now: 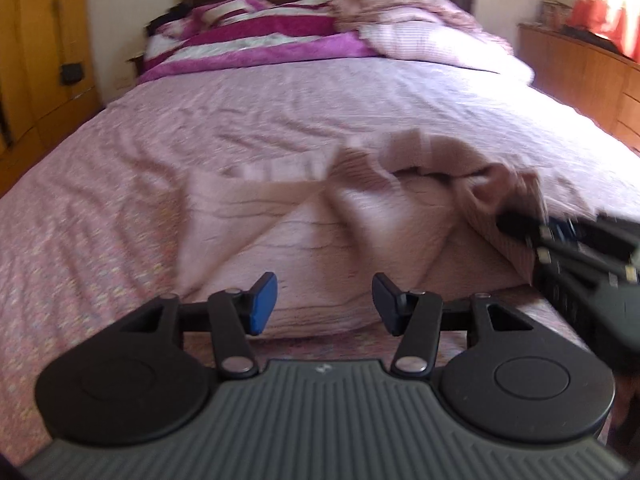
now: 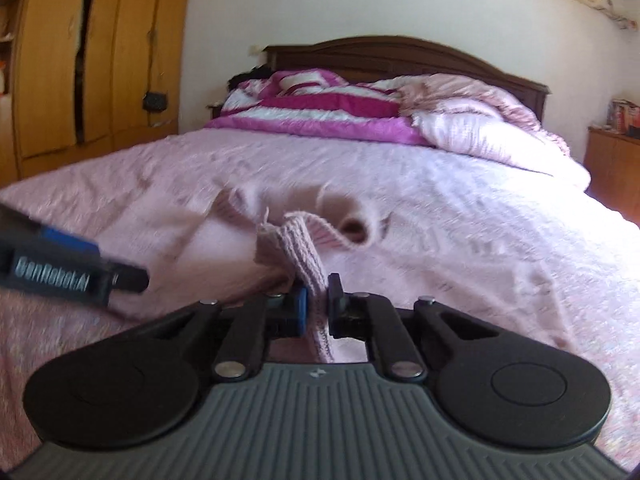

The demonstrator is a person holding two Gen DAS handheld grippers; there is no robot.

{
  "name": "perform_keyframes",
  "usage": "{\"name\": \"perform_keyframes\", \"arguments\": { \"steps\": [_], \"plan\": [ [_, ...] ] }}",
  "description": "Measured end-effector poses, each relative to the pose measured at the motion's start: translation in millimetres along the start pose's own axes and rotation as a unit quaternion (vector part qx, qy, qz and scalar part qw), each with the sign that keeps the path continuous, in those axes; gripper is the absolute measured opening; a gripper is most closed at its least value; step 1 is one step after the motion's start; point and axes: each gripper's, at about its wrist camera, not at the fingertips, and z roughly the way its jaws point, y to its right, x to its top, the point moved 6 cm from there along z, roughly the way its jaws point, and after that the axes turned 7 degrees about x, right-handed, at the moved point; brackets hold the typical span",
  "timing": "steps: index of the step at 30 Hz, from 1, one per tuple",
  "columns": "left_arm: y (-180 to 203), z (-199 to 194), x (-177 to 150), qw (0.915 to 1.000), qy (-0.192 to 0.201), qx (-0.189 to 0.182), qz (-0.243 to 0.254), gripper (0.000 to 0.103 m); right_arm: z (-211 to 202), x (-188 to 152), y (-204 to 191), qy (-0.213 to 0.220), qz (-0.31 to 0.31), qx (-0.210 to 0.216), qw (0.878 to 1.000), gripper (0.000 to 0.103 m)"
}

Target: Fold small clothes

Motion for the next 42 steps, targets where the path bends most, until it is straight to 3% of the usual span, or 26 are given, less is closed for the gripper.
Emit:
{"name": "perform_keyframes", "arguments": {
  "steps": [10, 16, 17, 18, 23, 28, 34, 42],
  "plan": [
    [53, 2, 14, 0.9941, 0.058, -0.044, 0.081, 0.06, -18, 38, 47, 0.022, 0.003, -0.03, 0.999, 0.01],
    [73, 37, 7, 0.9888, 0.048, -0.032, 0.137, 0.054, -23, 44, 66, 0.022, 0.002, -0.039, 0.999, 0.01],
    [74, 43, 5, 0.9878, 0.045, -0.02, 0.148, 0.039, -23, 43, 68, 0.022, 0.001, -0.04, 0.999, 0.01],
    [73, 47, 3, 0.987, 0.04, -0.007, 0.156, 0.013, -24, 42, 70, 0.021, 0.0, -0.041, 0.999, 0.01],
    [52, 36, 19, 0.9882, 0.056, -0.013, 0.142, 0.011, -22, 43, 80, 0.02, -0.014, -0.049, 0.999, 0.009],
    [7, 31, 56, 0.9861, 0.1, 0.04, 0.127, 0.01, -15, 56, 98, 0.02, -0.04, -0.074, 0.996, 0.009],
    [-43, 50, 98, 0.9803, 0.123, 0.11, 0.108, 0.01, 9, 75, 125, 0.016, -0.123, -0.122, 0.985, 0.009],
    [-68, 112, 100, 0.9803, 0.084, 0.138, 0.114, 0.01, 83, 70, 166, -0.042, -0.17, -0.134, 0.975, 0.009]
  ]
}}
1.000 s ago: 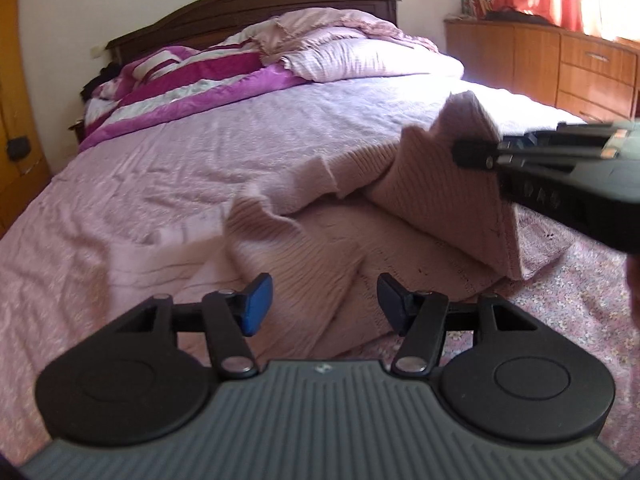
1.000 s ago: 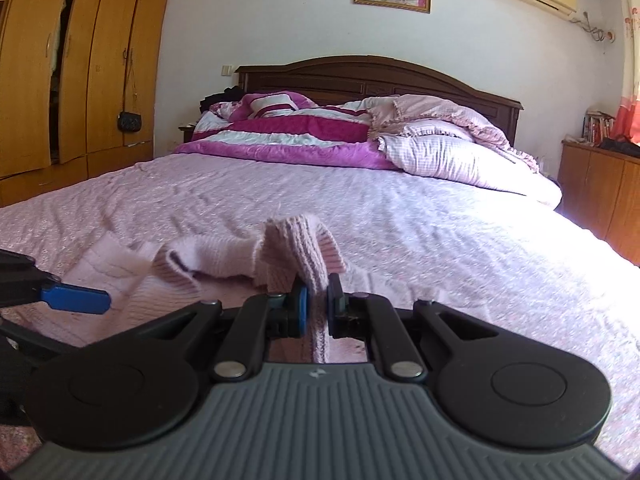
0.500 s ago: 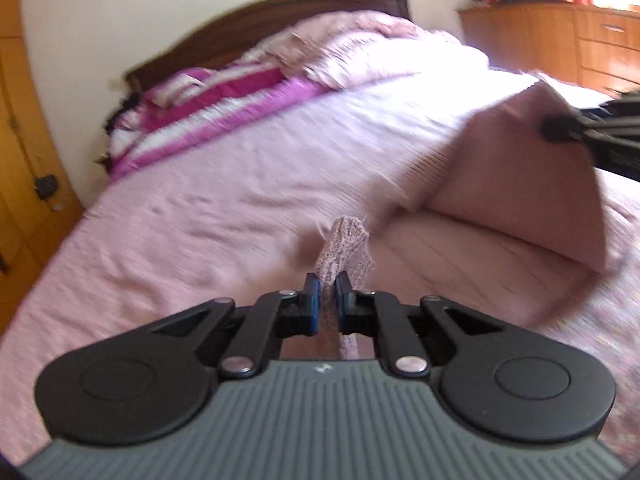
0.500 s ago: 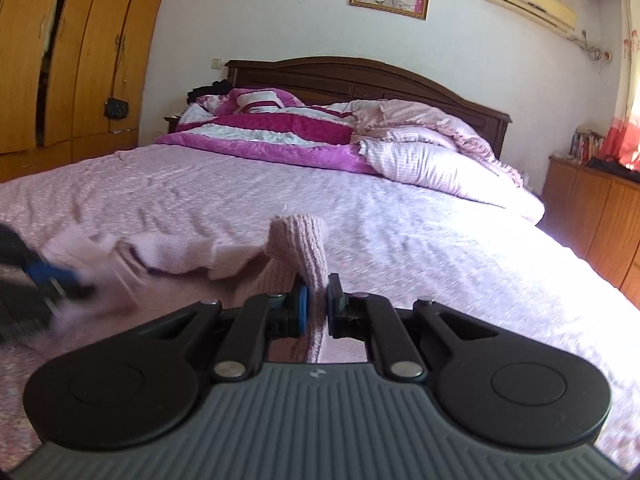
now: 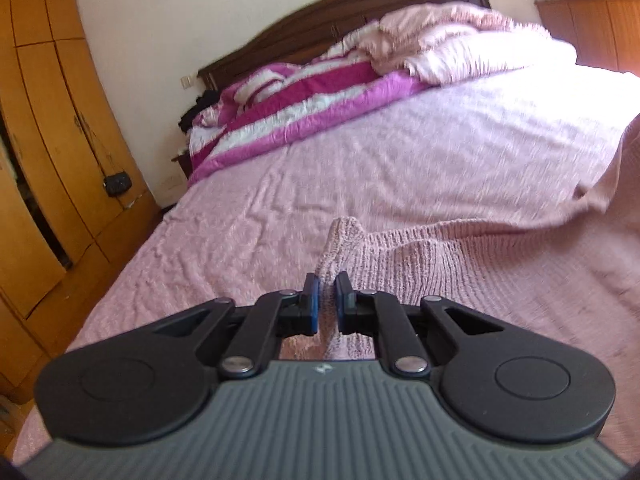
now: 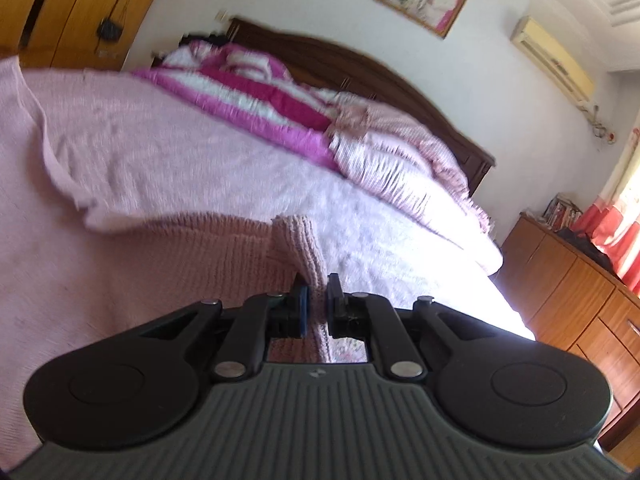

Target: Fold small clothes

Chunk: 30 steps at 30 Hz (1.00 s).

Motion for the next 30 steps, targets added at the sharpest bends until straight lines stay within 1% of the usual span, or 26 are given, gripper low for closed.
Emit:
{"name": "perform_keyframes", "arguments": {
  "steps": [3, 6, 9, 11, 13, 14, 15, 17, 19, 20, 24, 27, 30],
  "plan": [
    [7, 23, -18, 0.9994, -0.034, -0.004, 0.004, 0.012, 35, -10, -2, -0.032, -0.018, 0.014, 0.999, 0.009],
    [8, 35, -34, 0.9981, -0.061, -0.001, 0.001, 0.013, 65, -21, -3, -0.063, -0.022, 0.027, 0.997, 0.009],
    [2, 39, -41, 0.9972, -0.073, -0.01, -0.013, 0.014, 84, -31, -3, -0.088, -0.022, 0.035, 0.995, 0.011],
    [-1, 38, -40, 0.997, -0.074, -0.017, -0.02, 0.015, 91, -33, 0, -0.095, -0.01, 0.042, 0.995, 0.017],
    [-5, 37, -38, 0.9964, -0.076, -0.022, -0.03, 0.021, 93, -32, 8, -0.098, 0.022, 0.045, 0.994, 0.031],
    [-9, 36, -37, 0.9961, -0.076, -0.023, -0.039, 0.029, 93, -31, 15, -0.098, 0.045, 0.045, 0.993, 0.036],
    [-13, 35, -35, 0.9957, -0.077, -0.02, -0.047, 0.041, 92, -30, 23, -0.097, 0.07, 0.043, 0.992, 0.042],
    [-20, 33, -32, 0.995, -0.077, -0.01, -0.063, 0.053, 86, -30, 40, -0.093, 0.123, 0.036, 0.987, 0.047],
    [-27, 30, -31, 0.9941, -0.079, -0.007, -0.074, 0.054, 75, -31, 54, -0.088, 0.17, 0.038, 0.981, 0.048],
    [-28, 28, -30, 0.9937, -0.081, -0.01, -0.077, 0.054, 68, -31, 58, -0.084, 0.189, 0.046, 0.977, 0.048],
    [-30, 12, -35, 0.9929, -0.088, -0.026, -0.076, 0.054, 30, -37, 62, -0.066, 0.251, 0.097, 0.961, 0.048],
    [-29, -3, -45, 0.9913, -0.094, -0.042, -0.082, 0.054, 0, -48, 58, -0.053, 0.299, 0.146, 0.941, 0.048],
    [-29, -14, -55, 0.989, -0.105, -0.05, -0.091, 0.054, -19, -62, 48, -0.059, 0.338, 0.192, 0.92, 0.048]
  ]
}}
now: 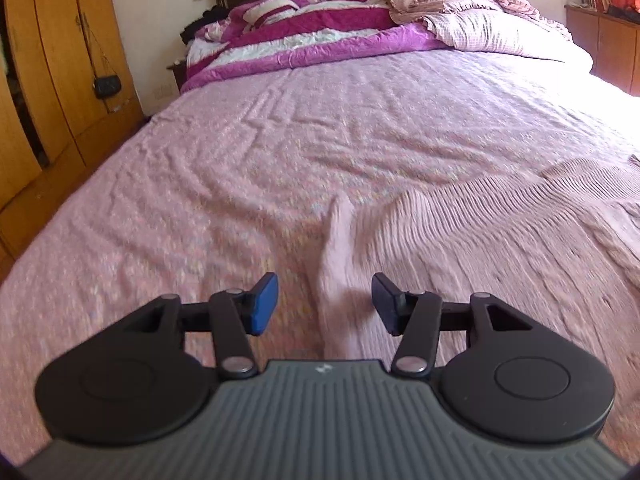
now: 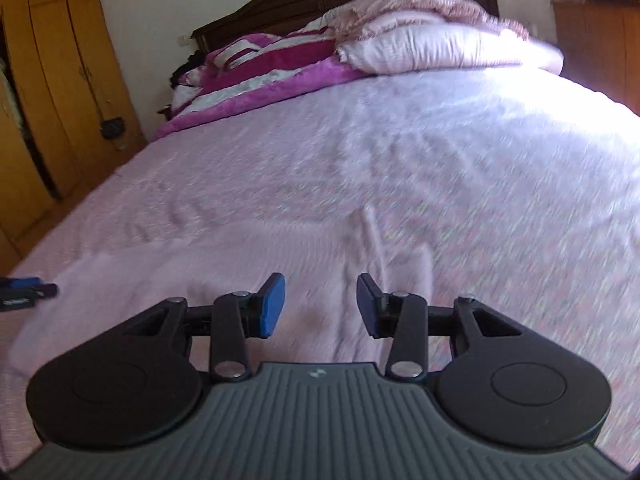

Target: Fold small clothes

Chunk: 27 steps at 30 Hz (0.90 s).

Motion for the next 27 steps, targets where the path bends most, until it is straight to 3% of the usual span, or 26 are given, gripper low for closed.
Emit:
{"name": "perform_keyframes", "arguments": {
  "steps": [3, 7, 9, 12, 17, 20, 24, 27],
  "plan": [
    [2, -3, -10, 1.0, -0.007, -0.002, 0.006, 0.054, 4, -16, 1, -0.02, 0.007, 0.009, 1.0, 0.047],
    [2, 2, -18, 0.9997, -0.009, 0.013, 0.019, 0.057, 24, -29, 20, -0.037, -0.024, -0.069, 0.997, 0.044],
    [-2, 5, -17, 0.9997, -0.01, 0.018, 0.011, 0.063, 30, -27, 30, -0.029, -0.02, -0.081, 0.996, 0.043],
    [-9, 6, -15, 0.9998, -0.014, 0.013, -0.008, 0.063, 34, -22, 36, -0.023, -0.029, -0.106, 0.994, 0.042],
    [-11, -1, -1, 0.9997, 0.012, -0.005, -0.021, 0.062, 31, -11, 34, -0.012, -0.028, -0.116, 0.993, 0.042],
    [-9, 7, 9, 0.9996, 0.015, -0.007, -0.021, 0.062, 18, -7, 23, 0.001, -0.015, -0.088, 0.996, 0.042],
    [-9, 30, 13, 0.9993, 0.003, 0.013, -0.036, 0.062, 14, -15, 12, -0.008, -0.024, -0.067, 0.997, 0.042],
    [-12, 45, 9, 0.9984, -0.007, 0.048, -0.028, 0.063, 25, -24, 18, -0.028, -0.048, -0.1, 0.993, 0.042]
  ]
}}
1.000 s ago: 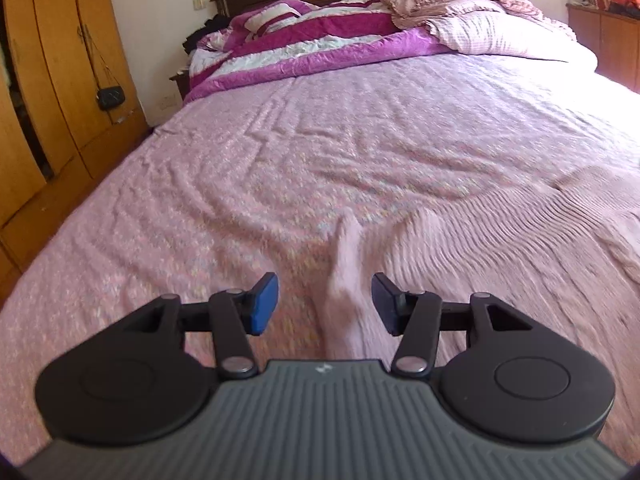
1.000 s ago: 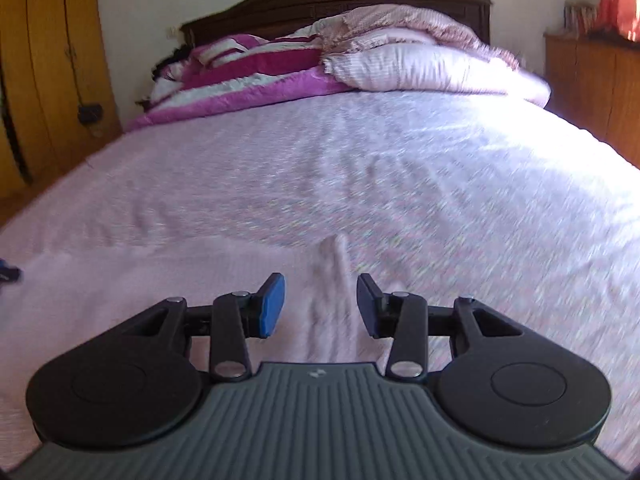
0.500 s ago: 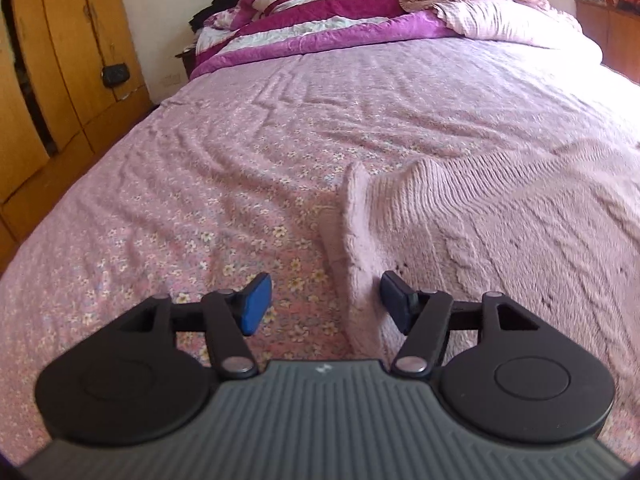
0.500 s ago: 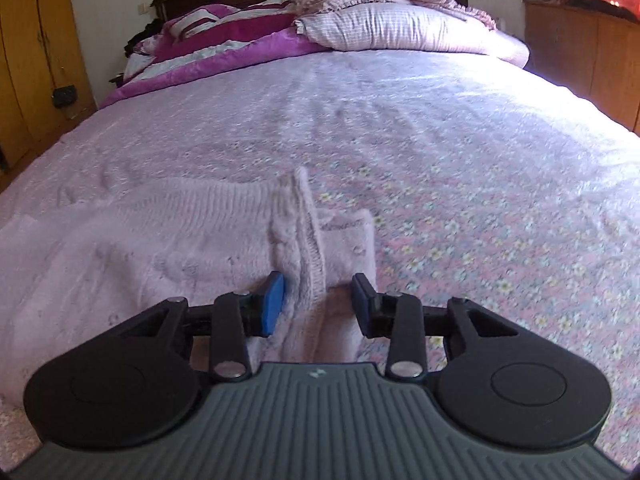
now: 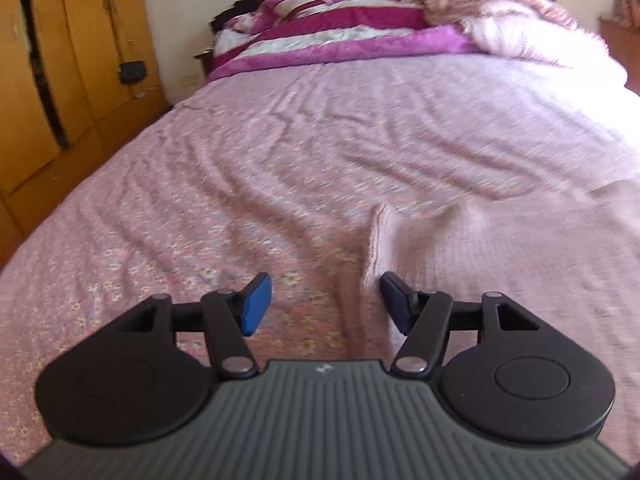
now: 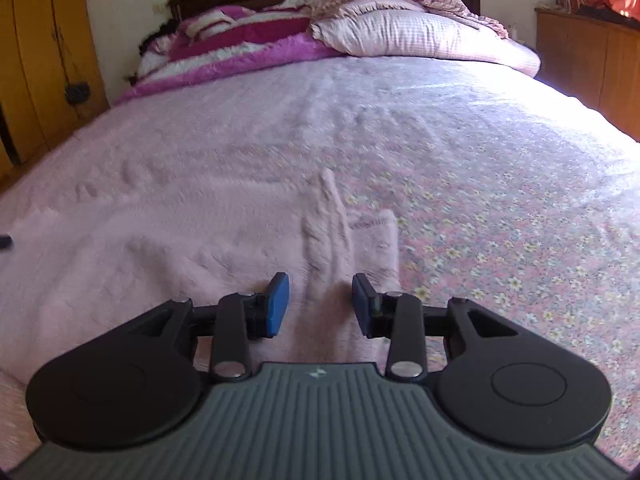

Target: Fold small clothes

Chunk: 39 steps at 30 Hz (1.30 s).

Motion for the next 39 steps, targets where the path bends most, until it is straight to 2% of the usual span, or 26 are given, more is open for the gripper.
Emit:
{"name": "perform_keyframes", "arguments": {
  "steps": [4, 7, 11, 15, 19, 21, 23, 25, 27, 32, 36, 38, 39],
  "plan": [
    [1, 4, -3, 1.0, 0.002, 0.002, 0.005, 0.064, 14, 1, 19, 0.01, 0.004, -0.035, 0.999, 0.046],
    [2, -4, -1, 0.9999, 0.003, 0.0, 0.012, 0.064, 22, 6, 30, 0.011, 0.026, -0.027, 0.999, 0.048],
    [0, -24, -5, 0.9997, 0.008, -0.015, 0.017, 0.062, 6, 12, 26, 0.031, 0.031, -0.026, 0.999, 0.047],
    [1, -51, -16, 0.9992, 0.009, -0.031, 0.025, 0.062, -25, 12, 15, 0.052, 0.063, 0.025, 0.996, 0.047],
    [6, -76, -30, 0.9986, 0.008, -0.046, 0.026, 0.062, -34, 0, -3, 0.035, 0.036, 0.052, 0.997, 0.048],
    [10, -85, -37, 0.9983, 0.005, -0.053, 0.025, 0.062, -25, -11, -1, 0.016, 0.026, 0.035, 0.999, 0.048],
    [12, -90, -42, 0.9983, 0.005, -0.052, 0.024, 0.062, -14, -20, 13, 0.013, 0.028, -0.005, 1.0, 0.048],
    [14, -94, -45, 0.9987, 0.002, -0.045, 0.022, 0.062, -9, -23, 29, 0.022, 0.069, -0.001, 0.997, 0.054],
    [15, -96, -46, 0.9987, -0.003, -0.05, 0.014, 0.062, -10, -23, 39, 0.027, 0.113, 0.008, 0.993, 0.055],
    [18, -105, -45, 0.997, -0.015, -0.076, -0.011, 0.062, -22, -22, 39, 0.039, 0.13, 0.015, 0.991, 0.071],
    [21, -113, -47, 0.9963, -0.018, -0.082, -0.019, 0.075, -39, -23, 43, 0.052, 0.192, 0.056, 0.978, 0.085],
    [22, -117, -49, 0.9964, -0.021, -0.079, -0.02, 0.076, -44, -27, 45, 0.046, 0.226, 0.083, 0.97, 0.086],
    [24, -118, -50, 0.9964, -0.026, -0.078, -0.018, 0.081, -45, -29, 45, 0.042, 0.243, 0.096, 0.964, 0.087]
  ]
}}
